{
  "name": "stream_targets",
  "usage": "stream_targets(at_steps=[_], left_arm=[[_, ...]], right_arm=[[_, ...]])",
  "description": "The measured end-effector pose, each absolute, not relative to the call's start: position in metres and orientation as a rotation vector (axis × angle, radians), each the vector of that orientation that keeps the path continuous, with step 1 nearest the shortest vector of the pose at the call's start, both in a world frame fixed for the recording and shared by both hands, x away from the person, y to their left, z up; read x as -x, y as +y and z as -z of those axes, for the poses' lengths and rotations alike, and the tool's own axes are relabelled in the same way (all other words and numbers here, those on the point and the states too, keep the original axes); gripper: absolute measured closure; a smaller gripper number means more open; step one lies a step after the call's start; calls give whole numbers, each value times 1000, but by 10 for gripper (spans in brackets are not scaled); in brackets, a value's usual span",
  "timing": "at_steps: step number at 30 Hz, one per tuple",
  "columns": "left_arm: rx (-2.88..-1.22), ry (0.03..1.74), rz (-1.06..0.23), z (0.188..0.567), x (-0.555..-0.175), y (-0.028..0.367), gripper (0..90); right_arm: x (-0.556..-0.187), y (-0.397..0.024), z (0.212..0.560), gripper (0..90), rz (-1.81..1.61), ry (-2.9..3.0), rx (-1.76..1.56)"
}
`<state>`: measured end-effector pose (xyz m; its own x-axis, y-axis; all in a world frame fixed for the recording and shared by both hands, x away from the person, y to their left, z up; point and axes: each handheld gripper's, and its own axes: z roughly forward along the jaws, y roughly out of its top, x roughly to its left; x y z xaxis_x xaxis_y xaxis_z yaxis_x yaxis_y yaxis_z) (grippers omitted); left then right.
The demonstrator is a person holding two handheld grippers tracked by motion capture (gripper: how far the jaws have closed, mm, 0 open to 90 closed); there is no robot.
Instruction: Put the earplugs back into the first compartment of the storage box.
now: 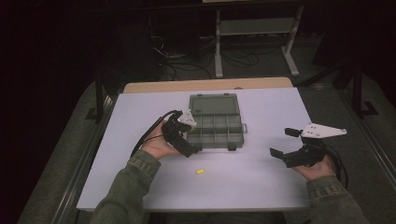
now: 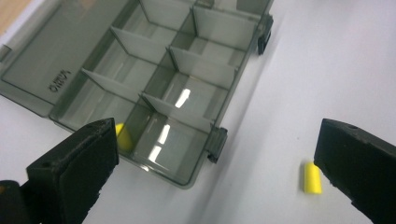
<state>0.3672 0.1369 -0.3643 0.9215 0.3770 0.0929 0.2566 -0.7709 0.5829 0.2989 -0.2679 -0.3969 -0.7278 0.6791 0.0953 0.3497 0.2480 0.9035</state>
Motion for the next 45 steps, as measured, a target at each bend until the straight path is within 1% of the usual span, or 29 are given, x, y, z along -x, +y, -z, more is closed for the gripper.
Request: stream_targets(at_steps=[11,20,29,35,37,39,42,45], left_arm=[[-2495,445,-251,379,-355,140,0],[-2525,400,-236,387,-340,132,0],[-2553,382,-139,400,-332,129,7],[-2592,341,-112,409,-325,125,85],[-2598,327,-105,412,-323,123,138],[-2611,316,-88,414,-322,122,155],[-2605,305,-53,417,-321,121,232],[-2613,286,-47,418,-320,119,298]], right_arm=[[-299,-268,397,0,-1470,2213,-949],[-299,-267,397,0,-1468,2219,-948],[-299,-268,397,0,-1469,2219,-947],[-299,-267,397,0,-1470,2223,-942],[-298,-267,397,0,-1470,2223,-941],[-298,-267,397,0,-1468,2225,-938],[-298,-267,397,0,-1468,2226,-936],[-298,-267,397,0,-1470,2224,-935]])
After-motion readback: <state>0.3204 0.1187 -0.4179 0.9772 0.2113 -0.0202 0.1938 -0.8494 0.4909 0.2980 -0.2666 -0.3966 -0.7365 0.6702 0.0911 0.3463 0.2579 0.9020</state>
